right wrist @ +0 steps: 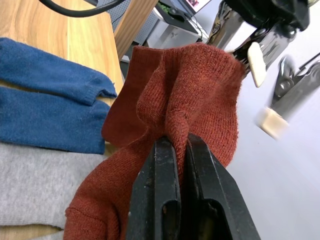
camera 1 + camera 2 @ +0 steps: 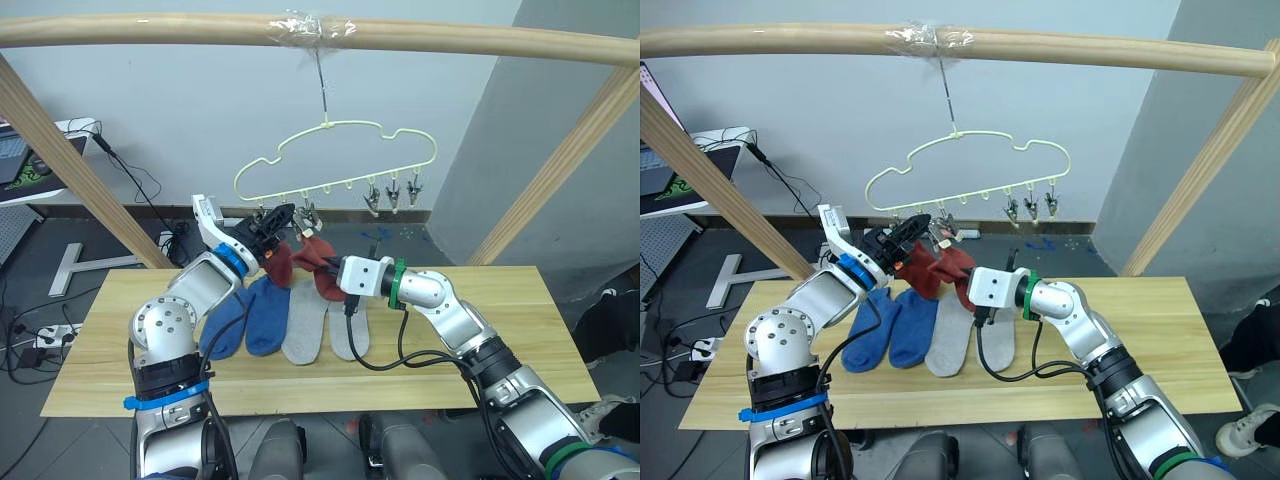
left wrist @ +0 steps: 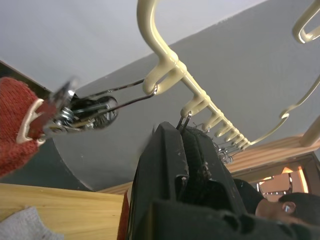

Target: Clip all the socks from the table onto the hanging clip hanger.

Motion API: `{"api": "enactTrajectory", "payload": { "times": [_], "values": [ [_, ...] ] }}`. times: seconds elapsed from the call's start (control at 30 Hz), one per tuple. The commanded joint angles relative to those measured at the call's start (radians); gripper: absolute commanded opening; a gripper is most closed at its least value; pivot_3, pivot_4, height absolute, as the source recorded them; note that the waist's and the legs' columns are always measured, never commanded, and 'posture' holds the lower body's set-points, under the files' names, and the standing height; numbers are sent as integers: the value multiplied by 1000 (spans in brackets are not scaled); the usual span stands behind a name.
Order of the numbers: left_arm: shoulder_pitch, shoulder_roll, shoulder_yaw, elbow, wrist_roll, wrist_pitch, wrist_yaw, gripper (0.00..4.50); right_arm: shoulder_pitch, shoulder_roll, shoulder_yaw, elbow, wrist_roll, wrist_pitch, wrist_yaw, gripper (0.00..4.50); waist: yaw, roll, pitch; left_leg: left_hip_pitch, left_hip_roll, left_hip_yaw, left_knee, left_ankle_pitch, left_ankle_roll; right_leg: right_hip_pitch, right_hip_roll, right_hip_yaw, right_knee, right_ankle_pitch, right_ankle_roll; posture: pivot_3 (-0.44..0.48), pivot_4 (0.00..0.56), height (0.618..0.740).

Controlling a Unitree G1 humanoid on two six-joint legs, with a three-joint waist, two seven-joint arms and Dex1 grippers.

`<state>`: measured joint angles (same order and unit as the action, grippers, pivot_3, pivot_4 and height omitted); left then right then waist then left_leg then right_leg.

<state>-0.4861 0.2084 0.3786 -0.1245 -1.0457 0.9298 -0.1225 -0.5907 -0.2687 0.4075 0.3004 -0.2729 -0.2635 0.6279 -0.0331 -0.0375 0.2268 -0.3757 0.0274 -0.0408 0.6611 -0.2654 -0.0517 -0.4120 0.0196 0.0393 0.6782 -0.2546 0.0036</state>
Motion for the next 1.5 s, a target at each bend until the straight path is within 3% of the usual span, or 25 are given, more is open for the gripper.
{"api": "enactTrajectory", "payload": {
  "times": [0.03, 0.47, 0.93, 1.17, 1.27, 1.5],
  "values": [
    [23, 4, -14, -36, -11, 4, 0, 0, -27, 8, -16, -18, 3, -16, -20, 38, 0, 0, 0, 0, 0, 0, 0, 0, 0, 0, 0, 0, 0, 0, 0, 25, 209, 740],
    [46, 27, -38, -47, 15, -34, -12, 0, -22, 6, -20, -36, 7, -11, -29, 38, 0, 0, 0, 0, 0, 0, -1, 0, 0, -1, 0, 0, 0, 0, 0, 23, 213, 740],
    [65, 50, -23, -78, -7, -39, -10, 4292, -25, 9, -22, -35, 20, -1, -17, 0, 2, 0, 1, -8, 0, -1, -1, 0, 0, -8, 0, 0, 0, 0, 0, 31, 213, 740],
    [116, 112, 3, -157, -94, 17, -2, 4439, -5, 41, -30, -82, 102, 90, 39, 0, 2, 1, 2, -8, 1, -3, -1, 0, 0, -9, 0, -1, 0, 0, 0, 37, 210, 740],
    [144, 164, -20, -204, -57, 0, -48, 4500, 6, 56, -37, -110, 148, 155, 72, 845, 2, 1, 2, -8, 1, -3, -1, 0, 0, -9, 0, -1, 0, 0, 0, 49, 201, 740],
    [194, 225, -79, -276, 19, -40, -107, 4500, 49, 58, -78, -178, 233, 301, 96, 3313, 6, 1, 2, -9, 0, -3, -1, 0, 0, -9, -1, -1, 0, 0, 0, 59, 196, 740]
  ]
}}
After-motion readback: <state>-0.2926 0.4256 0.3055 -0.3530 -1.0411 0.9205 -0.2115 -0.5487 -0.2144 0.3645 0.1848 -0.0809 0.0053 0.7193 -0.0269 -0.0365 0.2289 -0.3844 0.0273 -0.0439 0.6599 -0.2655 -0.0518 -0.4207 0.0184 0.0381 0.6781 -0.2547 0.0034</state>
